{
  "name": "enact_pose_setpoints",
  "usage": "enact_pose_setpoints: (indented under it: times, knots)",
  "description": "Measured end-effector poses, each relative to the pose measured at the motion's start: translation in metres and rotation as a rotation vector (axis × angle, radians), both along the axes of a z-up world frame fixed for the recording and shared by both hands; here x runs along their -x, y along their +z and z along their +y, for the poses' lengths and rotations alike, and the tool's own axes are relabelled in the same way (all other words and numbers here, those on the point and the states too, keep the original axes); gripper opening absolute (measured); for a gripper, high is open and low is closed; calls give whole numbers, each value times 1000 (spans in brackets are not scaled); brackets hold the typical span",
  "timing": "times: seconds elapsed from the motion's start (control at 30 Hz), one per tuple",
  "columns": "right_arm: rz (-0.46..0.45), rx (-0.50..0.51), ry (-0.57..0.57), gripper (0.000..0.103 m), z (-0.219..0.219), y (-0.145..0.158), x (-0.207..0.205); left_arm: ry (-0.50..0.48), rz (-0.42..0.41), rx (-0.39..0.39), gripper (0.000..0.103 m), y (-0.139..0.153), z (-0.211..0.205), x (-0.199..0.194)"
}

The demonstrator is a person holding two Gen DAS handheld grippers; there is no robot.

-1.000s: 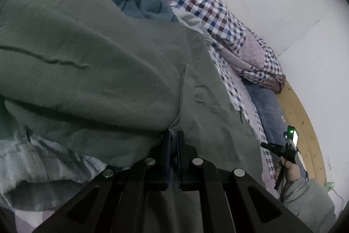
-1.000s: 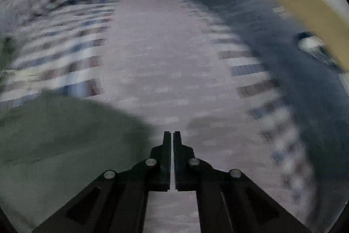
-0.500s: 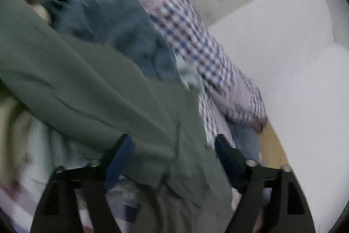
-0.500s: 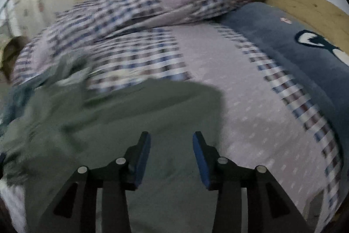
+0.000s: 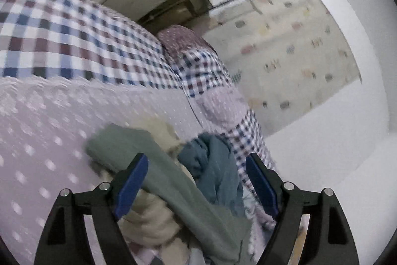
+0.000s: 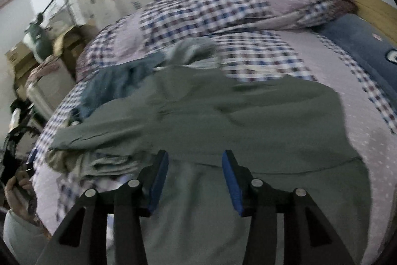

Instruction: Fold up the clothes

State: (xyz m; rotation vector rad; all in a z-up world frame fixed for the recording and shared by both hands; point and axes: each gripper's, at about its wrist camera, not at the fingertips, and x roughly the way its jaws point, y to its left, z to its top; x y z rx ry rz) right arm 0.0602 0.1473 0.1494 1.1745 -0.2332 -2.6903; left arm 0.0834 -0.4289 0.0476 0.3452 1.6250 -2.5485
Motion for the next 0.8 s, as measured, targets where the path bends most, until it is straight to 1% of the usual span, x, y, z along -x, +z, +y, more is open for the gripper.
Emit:
enact_pose_setpoints:
  times: [0.1,0.17,0.23,0.3,0.43,0.53,0.63,0.73,0.8]
  knots:
    - [11,2,68,48,-40,7,-2,-19,-13,-74,84,-16,-16,4]
    - [17,4,118,48,-68,12,-5,-65,-14,-128,84,-28,-20,13]
    - [21,10,162,48,-91,16,-9,-95,-29,-141,84,-34,-24,19]
    - [25,10,196,48,-108,20,-12,-79,-49,-162,84,-39,-27,16]
    - [39,7,256,49,-140,28,-18,6,-72,-278,84,-61,-43,2]
    - [46,13,277,50,-153,31,-20,-25,-112,-355,84,-76,-46,7]
    - [43,18,294,50,-165,30,-20,-40,-146,-347,84,-77,-41,13]
    - [31,16,306,50,-173,26,-19,-51,-114,-347,84,-74,-36,26]
    - [24,18,310,50,-175,24,-19,-33,-106,-341,83,-76,-37,31]
